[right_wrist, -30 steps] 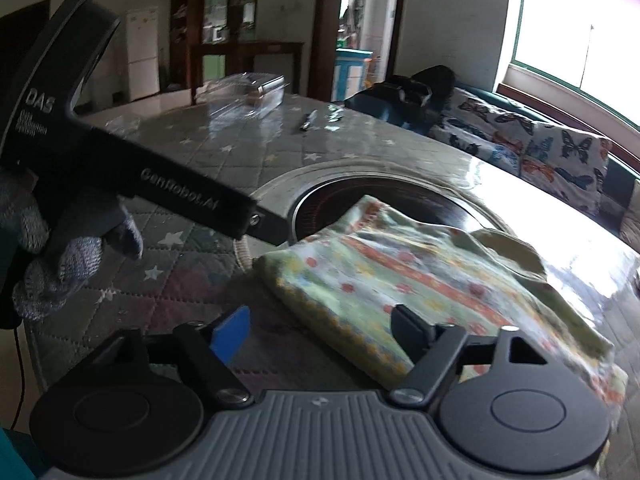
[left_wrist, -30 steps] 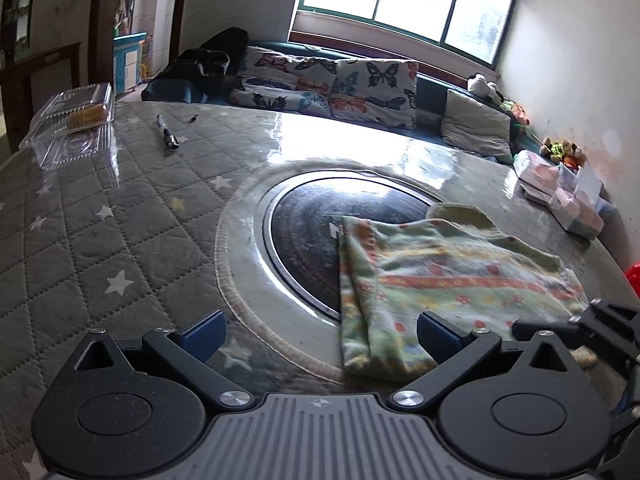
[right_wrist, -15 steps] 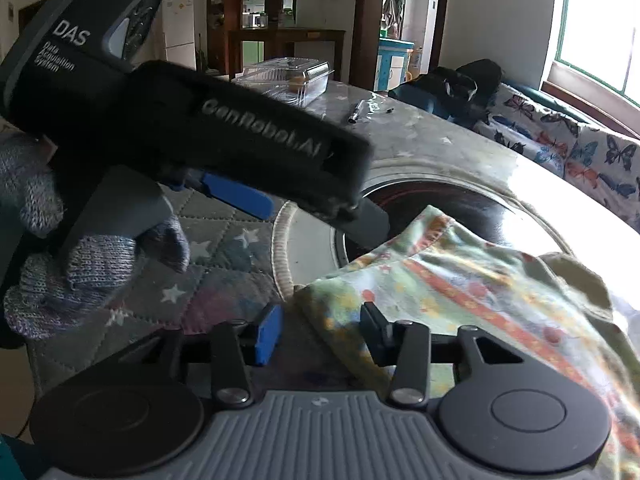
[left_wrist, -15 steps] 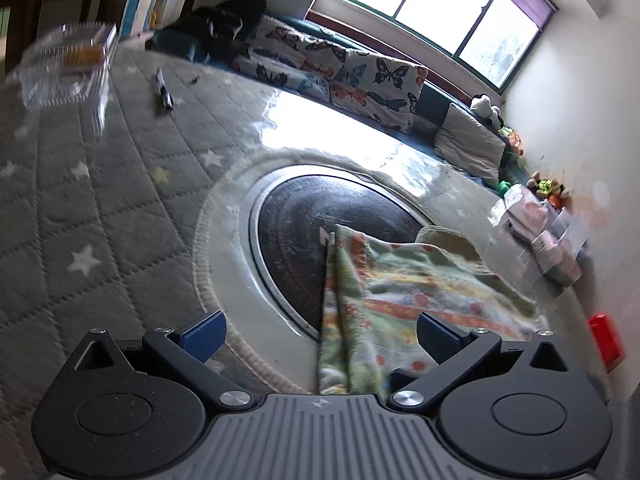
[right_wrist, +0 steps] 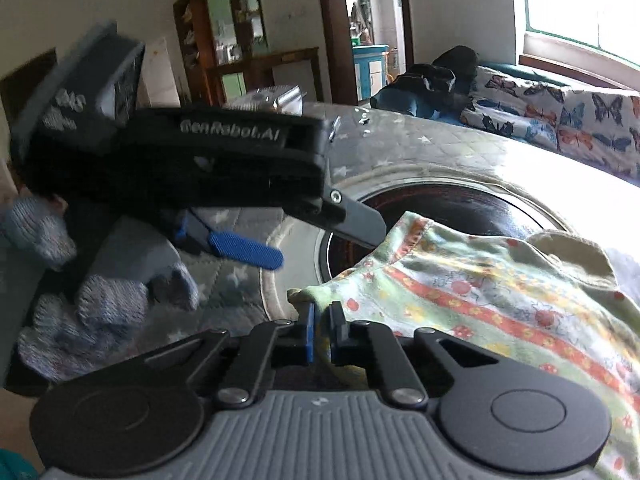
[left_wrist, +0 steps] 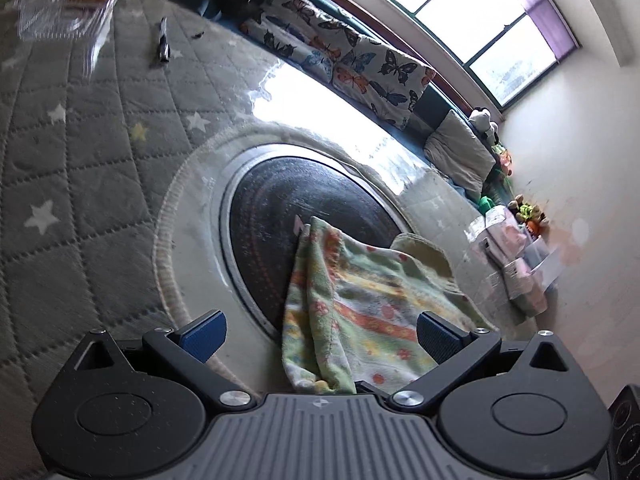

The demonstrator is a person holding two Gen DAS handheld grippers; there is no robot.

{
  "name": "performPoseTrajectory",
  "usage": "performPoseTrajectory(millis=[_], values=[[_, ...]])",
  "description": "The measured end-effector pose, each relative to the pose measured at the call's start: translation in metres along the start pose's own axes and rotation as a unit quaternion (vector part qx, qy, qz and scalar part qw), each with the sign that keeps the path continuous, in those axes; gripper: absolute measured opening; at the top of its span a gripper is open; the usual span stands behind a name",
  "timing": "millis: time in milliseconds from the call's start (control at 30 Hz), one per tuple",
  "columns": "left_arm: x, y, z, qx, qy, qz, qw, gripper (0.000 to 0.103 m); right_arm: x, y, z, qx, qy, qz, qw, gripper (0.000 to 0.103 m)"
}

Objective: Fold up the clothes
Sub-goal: 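Grasp the shirt side edge with the right gripper while the left gripper grasps it too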

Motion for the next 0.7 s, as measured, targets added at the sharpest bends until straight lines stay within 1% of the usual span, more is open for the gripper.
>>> performPoseTrajectory(millis=[67, 167, 200, 233, 300, 333, 400, 500, 567, 600, 633, 700], values=[[0.004, 0.000, 0.003, -0.009, -0.005, -0.006, 0.9999, 0.103, -0.010, 0.003, 0.004, 0.005, -0.002, 0.014, 1.000, 0.005], [0.011, -0.001, 0.009, -0.024, -0.020, -0.024, 0.9992, 0.102, -0.027, 0.007, 0.009, 0.017, 0.000, 0.034, 0.999, 0.002], [0.013, -0.002, 0.011, -0.031, -0.026, -0.031, 0.9987, 0.099, -0.032, 0.008, 0.010, 0.019, 0.001, 0.040, 0.999, 0.002], [0.016, -0.003, 0.012, -0.038, -0.033, -0.039, 0.9980, 0.096, -0.034, 0.007, 0.010, 0.019, 0.000, 0.041, 0.999, 0.002], [0.022, -0.004, 0.016, -0.047, -0.042, -0.050, 0.9967, 0.087, -0.038, 0.005, 0.011, 0.016, -0.004, 0.039, 0.999, 0.002], [0.024, -0.005, 0.016, -0.049, -0.038, -0.052, 0.9967, 0.085, -0.040, 0.004, 0.011, 0.015, -0.005, 0.039, 0.999, 0.002], [0.026, -0.005, 0.016, -0.052, -0.035, -0.050, 0.9968, 0.084, -0.037, 0.000, 0.014, 0.017, -0.010, 0.029, 0.999, 0.007], [0.019, -0.003, 0.014, -0.044, -0.029, -0.036, 0.9980, 0.084, -0.027, -0.005, 0.013, 0.014, -0.009, 0.012, 1.000, 0.009], [0.012, -0.001, 0.012, -0.031, -0.019, -0.022, 0.9991, 0.085, -0.019, -0.006, 0.007, 0.000, -0.006, 0.005, 1.000, 0.022], [0.009, 0.000, 0.011, -0.025, -0.014, -0.015, 0.9995, 0.086, -0.015, -0.006, 0.004, -0.007, -0.005, 0.001, 1.000, 0.036], [0.007, 0.001, 0.009, -0.024, -0.011, -0.011, 0.9996, 0.086, -0.011, -0.006, 0.000, -0.014, -0.004, -0.002, 1.000, 0.041], [0.005, 0.003, 0.003, -0.029, -0.009, -0.009, 0.9995, 0.086, -0.003, -0.007, -0.006, -0.028, -0.001, -0.010, 1.000, 0.040]])
Point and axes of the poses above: each gripper's, at about its wrist camera, not at the fingertips, and x roughly the way its jaws point, z to its right, y to its top, the point moved 6 cm from there along x, roughly the way its jaws point, and after that the axes turned 12 degrees about -x, right-handed, at the moved point
